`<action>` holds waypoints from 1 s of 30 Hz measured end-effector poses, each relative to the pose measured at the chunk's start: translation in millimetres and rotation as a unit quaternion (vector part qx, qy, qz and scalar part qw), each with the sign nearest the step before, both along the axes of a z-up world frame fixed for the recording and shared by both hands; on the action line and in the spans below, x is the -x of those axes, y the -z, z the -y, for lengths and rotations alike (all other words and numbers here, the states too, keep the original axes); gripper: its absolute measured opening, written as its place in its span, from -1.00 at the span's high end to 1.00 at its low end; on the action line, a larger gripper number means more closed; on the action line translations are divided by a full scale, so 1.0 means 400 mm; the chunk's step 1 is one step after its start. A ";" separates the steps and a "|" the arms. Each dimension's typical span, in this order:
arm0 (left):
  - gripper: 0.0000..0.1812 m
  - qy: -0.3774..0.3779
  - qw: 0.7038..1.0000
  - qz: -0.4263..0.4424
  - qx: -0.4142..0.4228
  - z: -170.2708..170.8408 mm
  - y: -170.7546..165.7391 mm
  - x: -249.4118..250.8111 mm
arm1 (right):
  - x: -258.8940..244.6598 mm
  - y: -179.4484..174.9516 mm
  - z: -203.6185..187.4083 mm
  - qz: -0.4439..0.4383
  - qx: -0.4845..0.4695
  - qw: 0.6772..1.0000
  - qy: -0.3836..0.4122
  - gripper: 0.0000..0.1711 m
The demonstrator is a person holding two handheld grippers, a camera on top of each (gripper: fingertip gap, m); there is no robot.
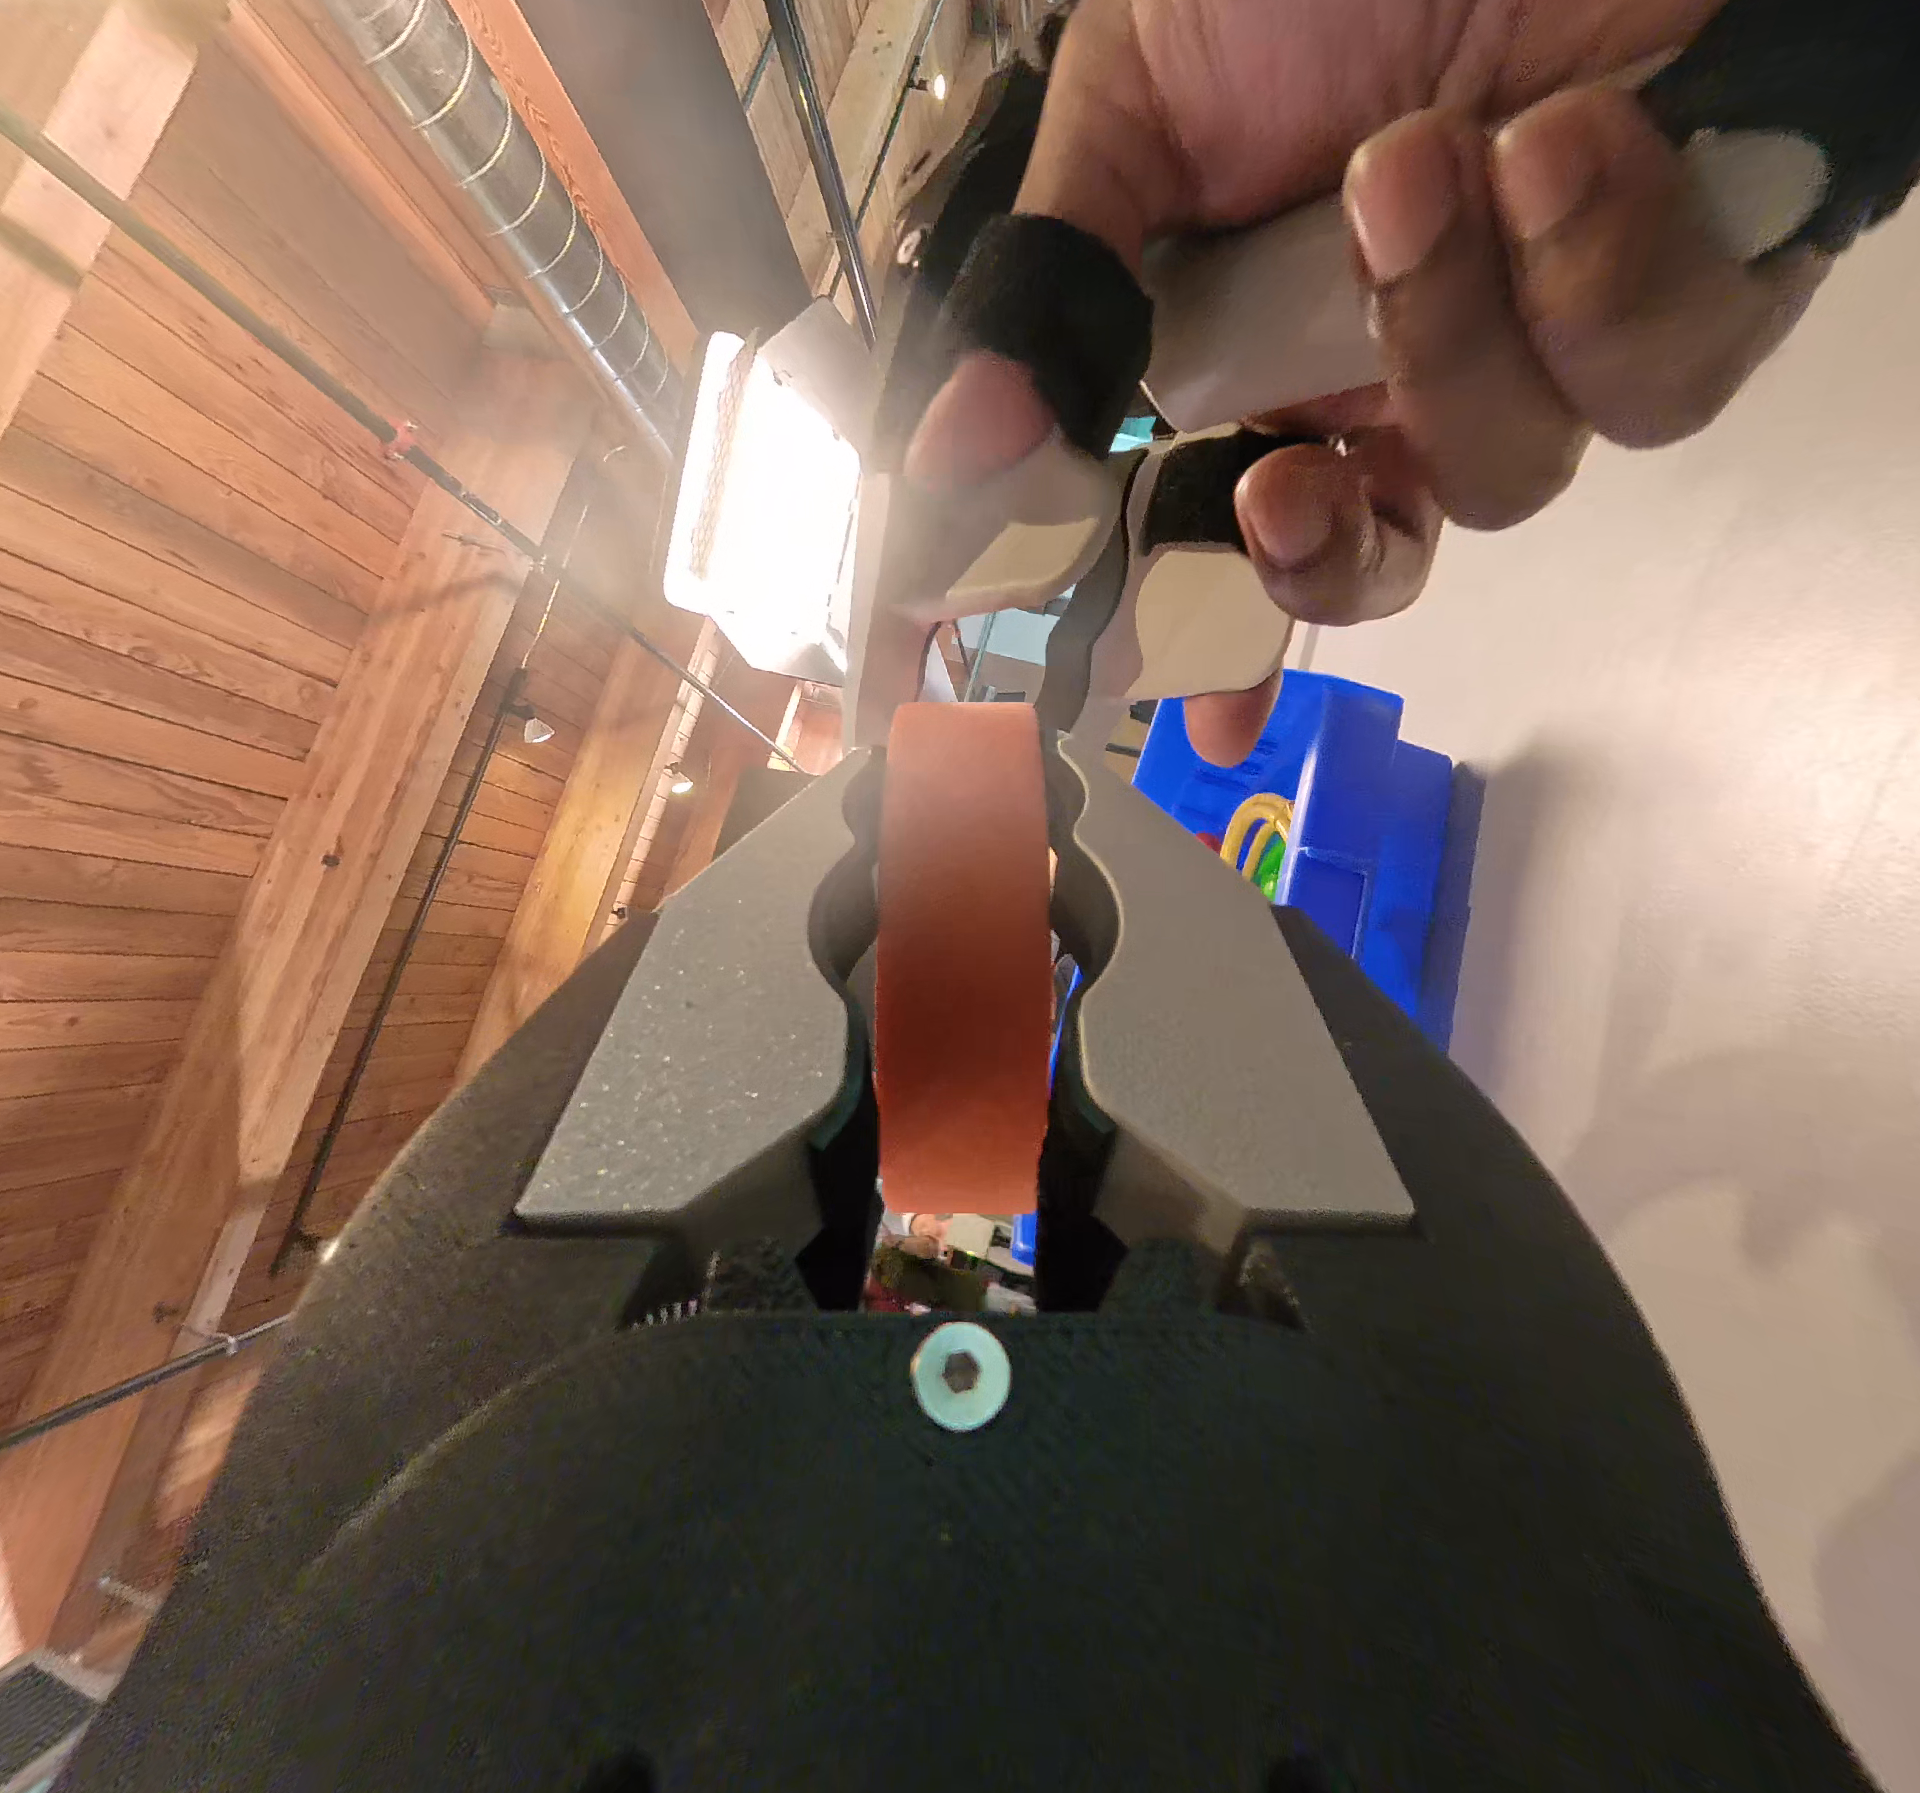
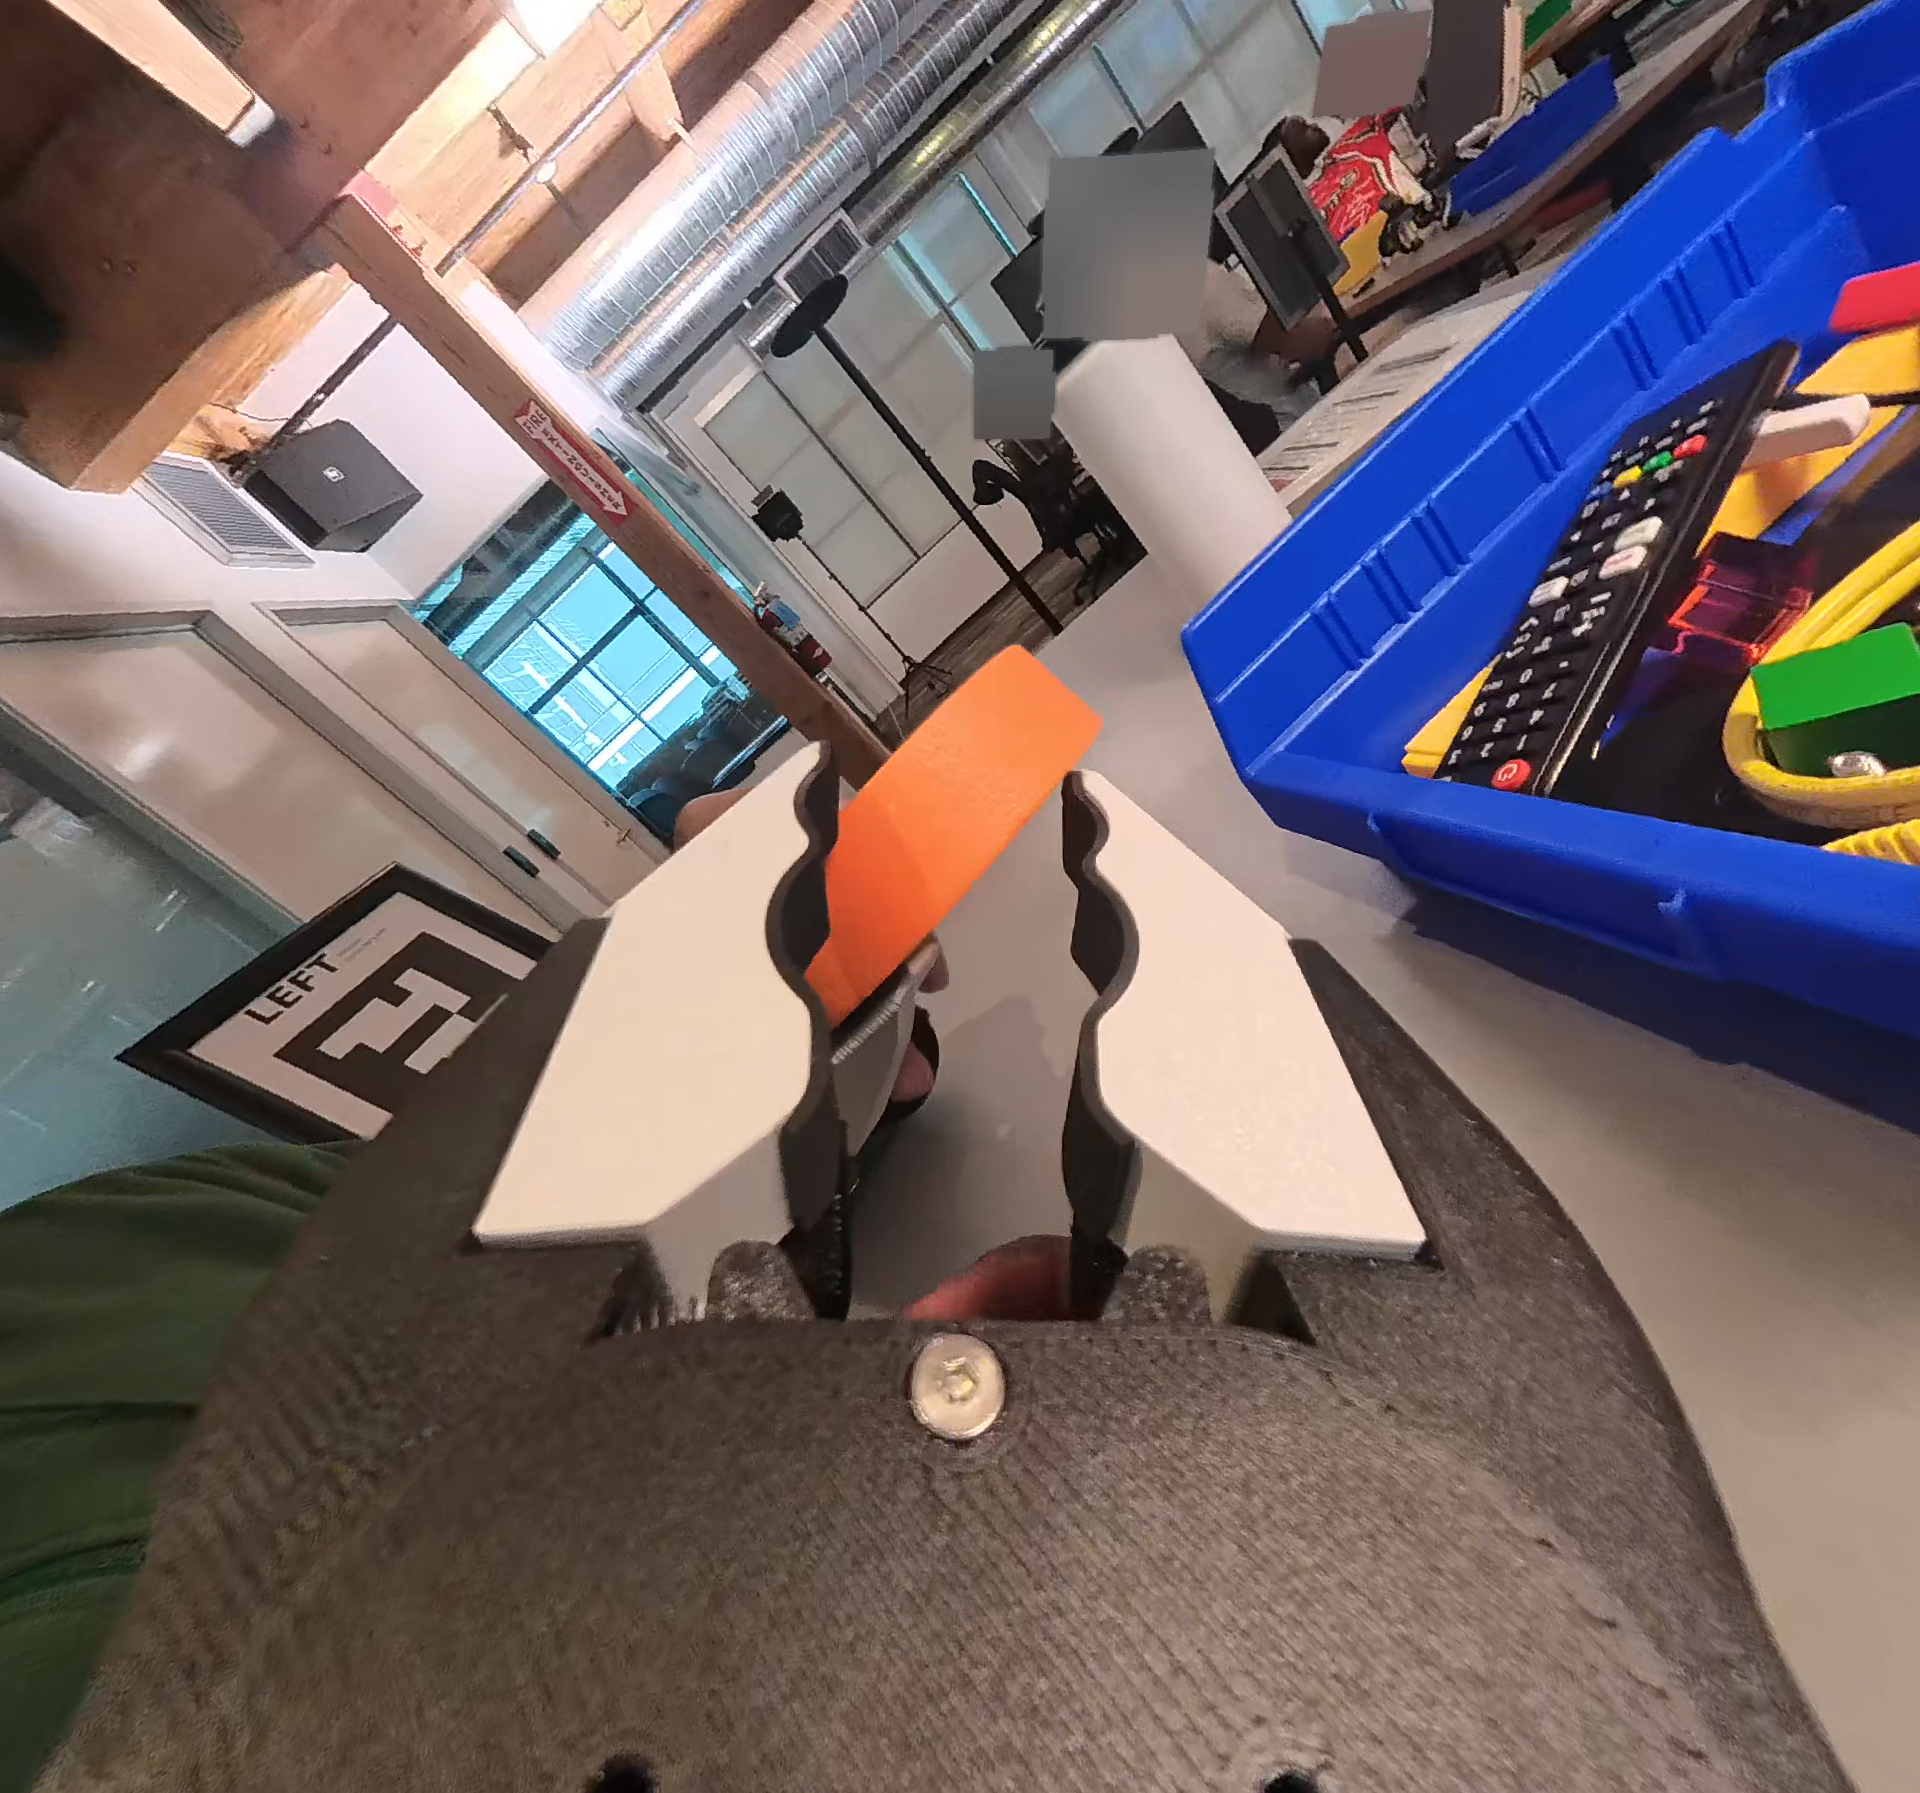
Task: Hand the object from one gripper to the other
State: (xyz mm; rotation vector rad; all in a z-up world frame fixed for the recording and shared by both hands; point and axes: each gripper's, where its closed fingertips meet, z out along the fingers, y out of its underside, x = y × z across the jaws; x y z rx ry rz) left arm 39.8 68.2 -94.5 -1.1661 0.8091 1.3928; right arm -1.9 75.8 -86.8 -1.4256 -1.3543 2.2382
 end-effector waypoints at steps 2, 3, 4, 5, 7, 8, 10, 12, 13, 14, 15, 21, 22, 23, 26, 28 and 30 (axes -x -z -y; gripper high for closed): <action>0.68 0.003 1.000 0.022 -0.006 0.000 -0.003 0.008 | -0.002 -0.020 -0.005 -0.030 -0.010 0.999 0.018 0.52; 0.63 0.007 0.999 0.040 -0.001 -0.003 0.002 0.014 | -0.003 -0.028 -0.009 -0.042 -0.017 0.999 0.028 0.56; 0.57 0.014 0.998 0.063 0.008 -0.006 0.011 0.019 | -0.005 -0.036 -0.013 -0.054 -0.025 0.998 0.038 0.59; 0.50 0.022 0.996 0.083 0.014 -0.008 0.016 0.022 | -0.007 -0.044 -0.020 -0.065 -0.032 0.996 0.048 0.61; 0.35 0.043 0.992 0.115 0.015 -0.008 0.014 0.019 | -0.013 -0.058 -0.036 -0.083 -0.036 0.994 0.065 0.63; 0.31 0.054 0.990 0.127 0.013 -0.006 0.010 0.014 | -0.016 -0.064 -0.045 -0.089 -0.037 0.993 0.072 0.64; 0.28 0.075 0.986 0.148 0.013 -0.004 0.008 0.005 | -0.020 -0.068 -0.059 -0.094 -0.044 0.991 0.082 0.66; 0.23 0.086 0.982 0.165 0.027 -0.007 0.018 0.002 | -0.023 -0.069 -0.069 -0.098 -0.058 0.989 0.092 0.67; 0.21 0.090 0.980 0.177 0.032 -0.008 0.022 0.002 | -0.027 -0.074 -0.070 -0.104 -0.065 0.988 0.095 0.67; 0.21 0.098 0.976 0.193 0.037 -0.008 0.023 0.001 | -0.032 -0.081 -0.071 -0.114 -0.069 0.986 0.096 0.67; 0.19 0.108 0.970 0.213 0.039 -0.006 0.022 -0.001 | -0.037 -0.087 -0.071 -0.122 -0.074 0.985 0.097 0.68; 0.16 0.216 0.893 0.393 0.027 0.026 -0.028 -0.008 | -0.051 -0.094 -0.067 -0.133 -0.079 0.985 0.081 0.68; 0.13 0.228 0.873 0.431 0.023 0.030 -0.037 0.001 | -0.054 -0.093 -0.058 -0.135 -0.085 0.985 0.072 0.68; 0.11 0.239 0.851 0.468 0.017 0.036 -0.046 0.013 | -0.058 -0.093 -0.046 -0.139 -0.089 0.984 0.059 0.68; 0.12 0.274 0.771 0.575 0.011 0.047 -0.055 0.048 | -0.082 -0.102 -0.005 -0.159 -0.088 0.983 0.008 0.68; 0.13 0.303 0.714 0.630 0.038 0.050 -0.044 0.043 | -0.103 -0.110 0.021 -0.174 -0.081 0.981 -0.029 0.68; 0.16 0.329 0.672 0.660 0.065 0.053 -0.035 0.027 | -0.121 -0.115 0.043 -0.184 -0.074 0.978 -0.063 0.68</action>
